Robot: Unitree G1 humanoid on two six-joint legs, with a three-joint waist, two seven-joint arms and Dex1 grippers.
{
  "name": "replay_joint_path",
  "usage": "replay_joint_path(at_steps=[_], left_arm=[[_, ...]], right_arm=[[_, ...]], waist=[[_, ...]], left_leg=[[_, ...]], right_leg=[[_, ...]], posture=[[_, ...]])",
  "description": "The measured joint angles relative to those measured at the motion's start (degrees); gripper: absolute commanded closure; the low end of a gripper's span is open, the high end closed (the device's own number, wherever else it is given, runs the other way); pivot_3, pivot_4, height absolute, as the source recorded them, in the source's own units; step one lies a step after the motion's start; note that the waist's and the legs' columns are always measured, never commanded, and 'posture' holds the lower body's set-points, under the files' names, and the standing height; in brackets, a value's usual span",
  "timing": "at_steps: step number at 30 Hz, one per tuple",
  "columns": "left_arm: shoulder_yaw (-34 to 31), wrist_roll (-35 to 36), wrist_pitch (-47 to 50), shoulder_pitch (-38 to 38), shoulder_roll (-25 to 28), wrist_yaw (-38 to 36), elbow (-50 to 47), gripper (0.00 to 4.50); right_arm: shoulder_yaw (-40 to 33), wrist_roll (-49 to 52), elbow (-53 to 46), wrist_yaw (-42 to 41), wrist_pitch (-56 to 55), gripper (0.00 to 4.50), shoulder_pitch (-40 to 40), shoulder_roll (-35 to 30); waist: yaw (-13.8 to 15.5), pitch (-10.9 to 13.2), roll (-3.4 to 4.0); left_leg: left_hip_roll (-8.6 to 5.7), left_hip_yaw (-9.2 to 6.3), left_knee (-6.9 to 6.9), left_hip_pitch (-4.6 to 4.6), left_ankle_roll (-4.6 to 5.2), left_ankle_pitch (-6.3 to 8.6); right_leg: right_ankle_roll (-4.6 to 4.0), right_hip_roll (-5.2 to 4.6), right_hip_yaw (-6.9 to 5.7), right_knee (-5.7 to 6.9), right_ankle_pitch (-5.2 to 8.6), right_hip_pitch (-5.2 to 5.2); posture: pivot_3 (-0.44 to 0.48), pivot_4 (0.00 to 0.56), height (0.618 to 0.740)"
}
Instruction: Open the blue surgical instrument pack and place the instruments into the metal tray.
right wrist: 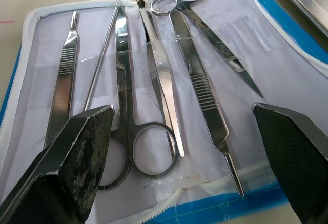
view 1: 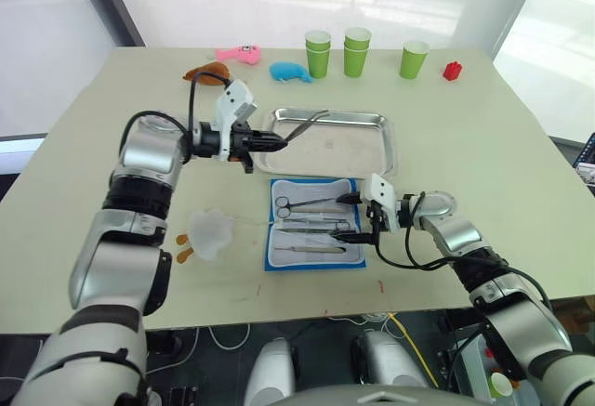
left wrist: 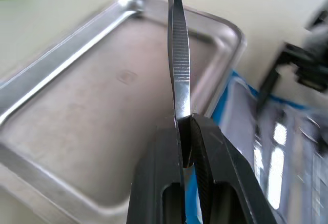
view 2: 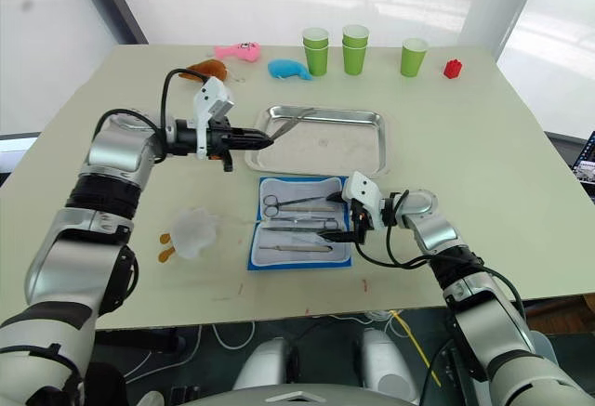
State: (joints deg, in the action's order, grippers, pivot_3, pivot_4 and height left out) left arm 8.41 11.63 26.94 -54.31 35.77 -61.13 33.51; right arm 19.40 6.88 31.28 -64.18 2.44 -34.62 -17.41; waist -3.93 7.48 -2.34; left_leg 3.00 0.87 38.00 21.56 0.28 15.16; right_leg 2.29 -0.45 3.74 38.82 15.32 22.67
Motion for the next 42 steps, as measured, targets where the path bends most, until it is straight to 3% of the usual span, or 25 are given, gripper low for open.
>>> replay_joint_path(at_steps=[5,12,17,24,42], left_arm=[[-3.09,-1.87,11.08,-0.78,-5.76,15.29,-2.05,4.48],[-7.08,-4.13,12.82,-7.00,-15.48,32.88,5.94,4.48],[-11.40,-3.53,15.79,-7.03,-22.13,44.33,7.58,4.48],[-12.64,-4.71,16.86,-3.88,-21.37,49.44,7.89,4.48],[-16.91,-3.46,14.66,-5.31,-22.09,51.40,16.74,4.48]], right_arm=[[0.00,0.00,-0.02,0.01,0.00,0.00,0.04,-0.06],[0.00,0.00,-0.03,0.01,-0.02,0.00,0.08,-0.11],[0.02,0.00,-0.12,0.04,-0.01,0.00,0.10,-0.09],[0.09,0.00,-0.30,0.33,-0.01,0.00,0.61,-0.28],[0.09,0.00,-0.99,0.79,0.00,0.00,1.26,-0.33]], waist=[[0.01,-0.02,0.05],[0.02,-0.09,0.15],[-0.02,-0.10,0.21],[0.10,-0.06,0.27],[0.02,-0.08,0.32]], left_leg=[[-0.02,0.04,-0.01,-0.06,-0.01,0.00],[-0.10,0.06,-0.05,-0.07,-0.02,0.01],[-0.19,0.07,-0.18,-0.14,-0.02,0.01],[-0.30,0.06,-0.68,-0.90,-0.07,-0.01],[-0.30,-0.12,-0.81,-0.95,-0.07,0.00]], right_leg=[[0.03,0.01,-0.02,-0.02,0.01,-0.08],[0.03,-0.03,-0.01,-0.05,0.00,-0.11],[0.09,-0.07,0.05,-0.05,0.02,-0.11],[0.14,-0.19,0.02,-0.40,0.05,-0.75],[0.18,-0.22,-0.23,-0.75,0.06,-1.01]], posture=[[0.000,0.150,0.740],[0.000,0.150,0.740],[0.000,0.150,0.740],[0.000,0.150,0.740],[0.000,0.150,0.740]])
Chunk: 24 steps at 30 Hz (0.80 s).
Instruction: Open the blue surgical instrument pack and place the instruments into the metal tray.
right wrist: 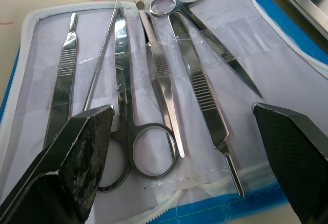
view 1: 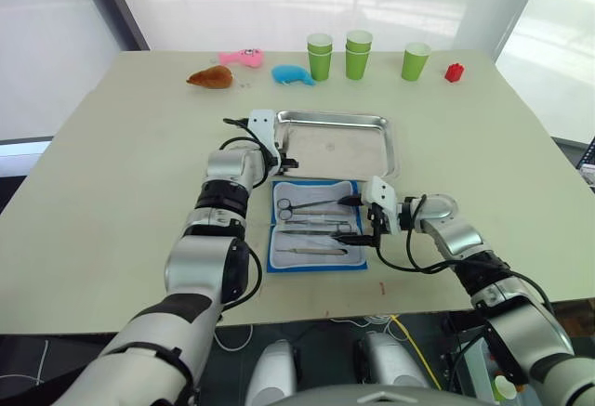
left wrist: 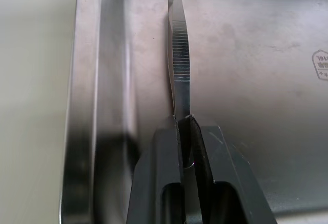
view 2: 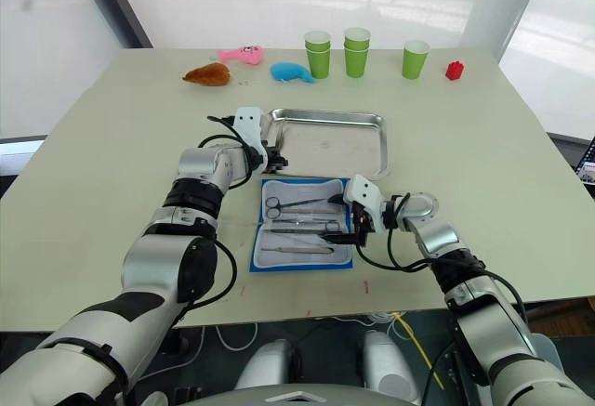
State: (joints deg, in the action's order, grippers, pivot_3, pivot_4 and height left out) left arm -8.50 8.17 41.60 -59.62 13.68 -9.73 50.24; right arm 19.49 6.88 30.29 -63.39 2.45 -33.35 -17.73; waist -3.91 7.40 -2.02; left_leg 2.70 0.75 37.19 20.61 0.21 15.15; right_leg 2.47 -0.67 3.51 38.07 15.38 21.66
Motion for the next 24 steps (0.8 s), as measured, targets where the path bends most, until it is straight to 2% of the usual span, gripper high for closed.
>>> replay_joint_path(at_steps=[19,20,22,24], left_arm=[[-0.66,0.12,0.23,-0.56,-0.24,2.41,0.53,4.48],[-0.84,0.14,0.30,-0.57,-0.27,2.70,0.52,3.65],[-1.13,0.15,0.30,-0.61,-0.27,2.97,0.51,2.89],[-1.08,0.30,0.28,-0.74,-0.48,3.27,0.50,2.89]], right_arm=[[0.00,0.00,-0.02,0.04,-0.01,0.00,0.03,0.03],[0.00,0.00,-0.02,0.04,-0.01,0.00,0.03,0.04],[0.00,0.00,-0.02,0.04,-0.01,0.00,0.03,0.03],[0.00,0.00,-0.02,0.06,-0.01,0.00,0.03,0.06]], waist=[[-0.03,0.00,0.01],[-0.03,0.00,0.01],[-0.03,0.00,0.01],[-0.05,0.00,0.02]], left_leg=[[0.00,-0.01,-0.05,0.00,-0.01,0.00],[0.00,-0.01,-0.05,0.00,-0.01,0.00],[0.00,-0.02,-0.05,0.00,-0.01,0.00],[0.00,-0.01,-0.06,0.00,-0.01,0.00]], right_leg=[[0.01,-0.01,-0.02,-0.05,0.00,0.00],[0.01,-0.02,-0.02,-0.05,0.00,0.00],[0.01,-0.02,-0.03,-0.05,0.00,0.00],[0.01,-0.02,-0.02,-0.05,0.00,0.00]], posture=[[0.000,0.150,0.740],[0.000,0.150,0.740],[0.000,0.150,0.740],[0.000,0.150,0.740]])
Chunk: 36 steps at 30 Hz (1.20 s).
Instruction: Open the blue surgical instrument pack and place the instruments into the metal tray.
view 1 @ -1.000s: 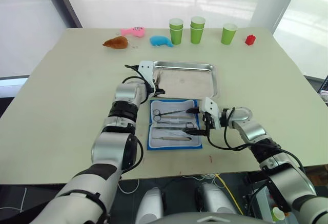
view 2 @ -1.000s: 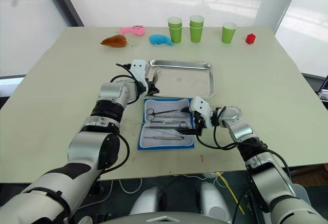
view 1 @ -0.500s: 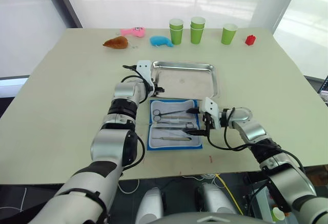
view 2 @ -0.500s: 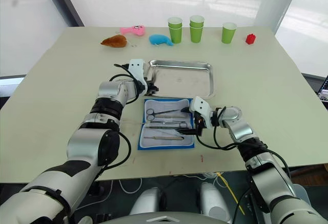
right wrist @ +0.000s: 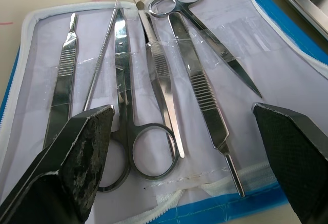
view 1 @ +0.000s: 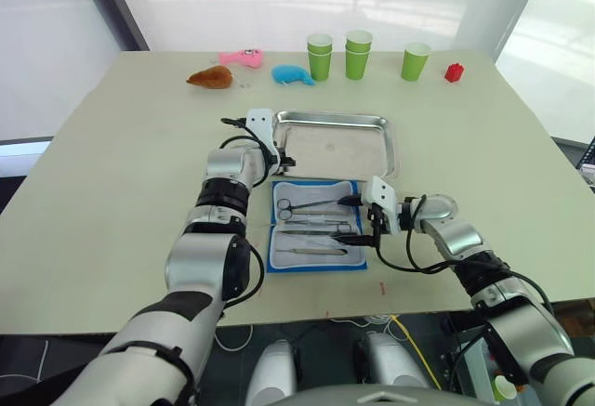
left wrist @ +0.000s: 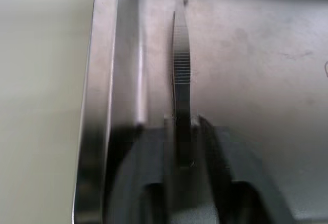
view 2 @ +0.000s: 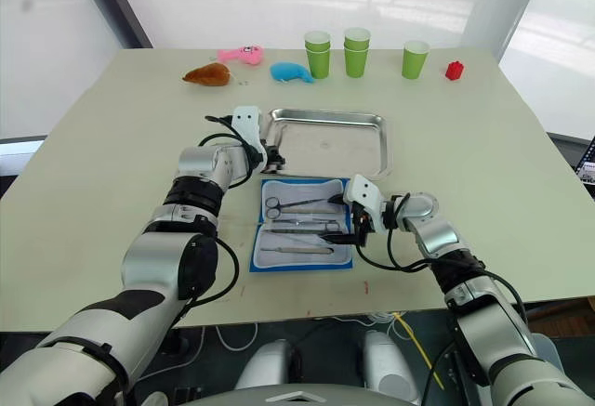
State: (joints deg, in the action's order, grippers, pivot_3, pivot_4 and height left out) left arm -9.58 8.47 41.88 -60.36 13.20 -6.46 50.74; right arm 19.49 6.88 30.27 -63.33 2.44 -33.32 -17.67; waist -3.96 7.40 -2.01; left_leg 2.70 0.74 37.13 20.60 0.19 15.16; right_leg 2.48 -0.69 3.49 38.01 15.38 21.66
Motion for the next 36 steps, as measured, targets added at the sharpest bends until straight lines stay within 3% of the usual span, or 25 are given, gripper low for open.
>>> replay_joint_path(at_steps=[11,18,22,27,36], left_arm=[[0.60,-0.41,-0.05,0.00,-0.05,-0.27,-0.26,2.89],[2.40,-0.12,-2.99,0.16,-0.59,-6.72,-6.41,2.89],[4.83,-0.28,-8.00,3.82,1.85,-14.57,-10.78,2.89],[10.17,1.91,-12.38,13.47,8.47,-33.56,-22.57,2.89],[10.90,6.24,-21.52,21.99,17.16,-55.64,-30.45,2.89]], right_arm=[[0.00,0.00,0.00,0.00,-0.01,0.00,0.00,0.01],[0.00,0.00,0.00,0.02,-0.03,0.00,0.00,0.10],[0.01,-0.11,0.02,0.23,-0.03,0.00,-0.03,0.62],[0.02,-0.25,0.02,0.54,-0.13,0.00,0.02,0.94],[0.03,-0.33,0.05,0.88,-0.14,0.00,0.06,1.17]], waist=[[0.00,0.01,0.01],[-0.04,0.02,0.03],[-0.18,0.04,0.05],[-0.33,0.06,0.04],[-0.28,0.07,0.06]], left_leg=[[0.00,-0.02,-0.02,0.01,0.00,0.00],[0.00,-0.01,-0.07,0.00,-0.03,-0.01],[-0.01,0.03,-0.30,-0.14,-0.10,-0.05],[-0.03,0.12,-0.65,-0.35,-0.39,-0.22],[0.04,0.07,-0.71,-0.47,-0.36,-0.22]], right_leg=[[0.00,-0.01,-0.04,-0.03,0.00,0.00],[0.00,-0.02,-0.03,-0.04,0.00,0.00],[-0.01,0.01,0.11,-0.07,0.00,0.02],[-0.03,0.00,0.30,-0.13,0.01,0.01],[-0.31,-0.03,0.48,-0.14,0.14,0.02]], posture=[[0.000,0.150,0.740],[0.000,0.150,0.740],[0.000,0.150,0.740],[0.000,0.150,0.740],[0.000,0.150,0.740]])
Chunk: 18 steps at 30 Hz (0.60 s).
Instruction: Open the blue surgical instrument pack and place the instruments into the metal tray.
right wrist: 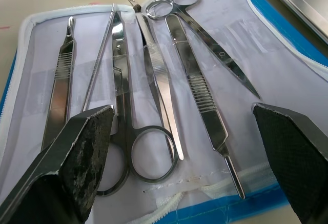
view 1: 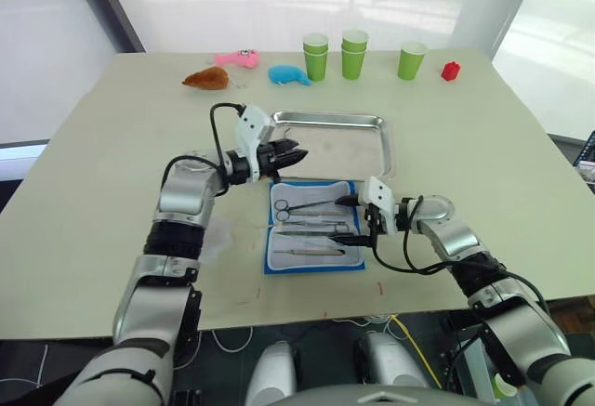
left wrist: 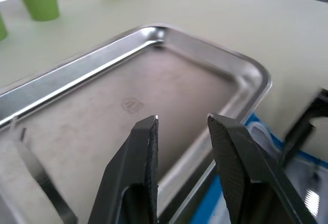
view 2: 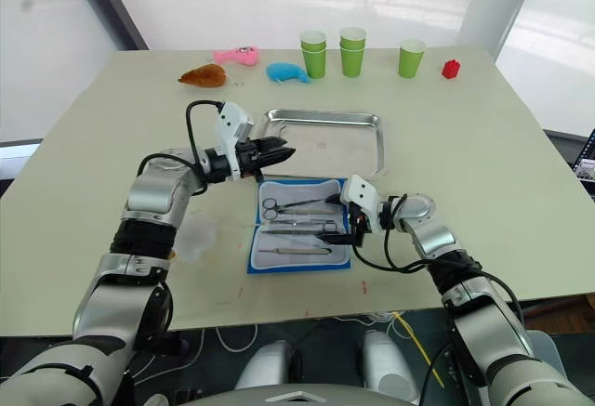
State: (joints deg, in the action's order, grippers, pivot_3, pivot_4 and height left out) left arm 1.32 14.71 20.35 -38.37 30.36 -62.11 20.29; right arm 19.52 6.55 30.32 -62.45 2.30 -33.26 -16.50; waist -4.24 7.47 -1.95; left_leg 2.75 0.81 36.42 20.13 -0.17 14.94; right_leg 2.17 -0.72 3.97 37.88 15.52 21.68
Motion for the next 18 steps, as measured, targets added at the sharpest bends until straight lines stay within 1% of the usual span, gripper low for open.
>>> replay_joint_path(at_steps=[2,3,5,6,7,9,10,11,13,15,18], left_arm=[[-0.02,1.36,-2.28,1.08,2.81,-6.48,0.24,2.89],[-0.03,1.58,-2.75,1.07,3.41,-7.94,0.37,2.89],[0.11,2.28,-7.76,0.32,6.72,-15.78,3.07,2.32],[0.06,2.20,-10.19,-0.26,8.06,-18.03,4.63,2.16],[0.06,2.06,-13.09,-1.15,9.23,-20.52,6.82,1.65],[0.08,1.79,-15.77,-2.09,10.27,-23.21,8.81,0.91],[2.27,2.16,-19.02,-3.08,13.02,-26.37,10.69,0.36],[2.60,2.27,-19.88,-3.26,14.06,-26.73,11.17,0.01],[5.93,4.18,-22.41,-3.75,17.97,-27.11,12.29,0.01],[11.16,8.00,-24.99,-4.50,23.19,-27.30,12.83,0.01],[15.91,12.55,-26.69,-5.14,27.03,-27.38,12.26,0.01]], right_arm=[[0.00,0.00,0.08,0.09,0.00,0.00,-0.03,-0.02],[0.00,-0.01,0.11,0.12,0.00,0.00,-0.04,-0.01],[0.00,-0.01,0.26,0.13,-0.09,0.00,-0.10,0.09],[0.00,-0.01,0.36,0.13,-0.12,0.00,-0.13,0.09],[0.00,-0.01,0.46,0.13,-0.13,0.00,-0.16,0.09],[0.00,-0.01,0.56,0.13,-0.14,0.00,-0.17,0.12],[0.00,-0.01,0.62,0.13,-0.19,0.00,-0.22,0.29],[0.00,-0.01,0.62,0.12,-0.28,0.00,-0.21,0.30],[0.00,-0.01,0.62,0.11,-0.44,0.00,-0.21,0.29],[0.00,-0.01,0.62,0.11,-0.53,0.00,-0.20,0.18],[-0.01,0.00,0.62,0.10,-0.76,0.00,-0.19,0.16]], waist=[[0.12,0.01,-0.04],[0.12,0.01,-0.04],[0.08,0.04,-0.04],[0.13,0.06,0.00],[0.16,0.07,0.02],[0.20,0.10,0.05],[0.14,0.16,-0.08],[0.14,0.18,-0.09],[0.14,0.21,-0.15],[0.26,0.23,-0.17],[0.29,0.23,-0.18]], left_leg=[[0.03,-0.03,0.00,0.00,0.01,0.00],[0.04,-0.03,0.00,0.00,0.01,0.00],[0.11,0.00,-0.01,0.01,0.01,0.00],[0.29,0.00,-0.01,0.00,0.01,0.00],[0.31,0.00,-0.01,0.00,0.01,0.00],[0.36,-0.01,-0.02,0.01,0.02,0.00],[0.40,0.01,-0.02,0.02,0.02,0.00],[0.45,0.03,-0.06,0.04,0.02,0.01],[0.48,0.02,-0.10,0.04,0.02,0.01],[0.52,-0.02,-0.11,0.07,0.02,0.01],[0.55,-0.03,-0.12,0.21,0.02,0.01]], right_leg=[[-0.04,-0.02,-0.01,-0.01,0.00,0.02],[-0.05,-0.04,-0.02,-0.01,0.00,0.04],[-0.12,-0.22,-0.01,-0.04,0.02,0.07],[-0.14,-0.26,-0.03,-0.06,0.03,0.09],[-0.16,-0.28,-0.03,-0.07,0.03,0.09],[-0.19,-0.28,-0.04,-0.10,0.03,0.10],[-0.23,-0.28,-0.02,-0.12,0.02,0.12],[-0.27,-0.29,0.02,-0.17,-0.01,0.14],[-0.28,-0.34,0.08,-0.18,0.00,0.16],[-0.31,-0.43,0.06,-0.18,0.01,0.21],[-0.32,-0.55,0.03,-0.17,0.01,0.41]], posture=[[0.000,0.150,0.740],[0.000,0.150,0.740],[0.000,0.150,0.740],[0.000,0.150,0.740],[0.000,0.150,0.740],[0.000,0.150,0.740],[0.000,0.150,0.740],[0.000,0.150,0.740],[0.000,0.150,0.740],[0.000,0.150,0.740],[0.000,0.150,0.740]])
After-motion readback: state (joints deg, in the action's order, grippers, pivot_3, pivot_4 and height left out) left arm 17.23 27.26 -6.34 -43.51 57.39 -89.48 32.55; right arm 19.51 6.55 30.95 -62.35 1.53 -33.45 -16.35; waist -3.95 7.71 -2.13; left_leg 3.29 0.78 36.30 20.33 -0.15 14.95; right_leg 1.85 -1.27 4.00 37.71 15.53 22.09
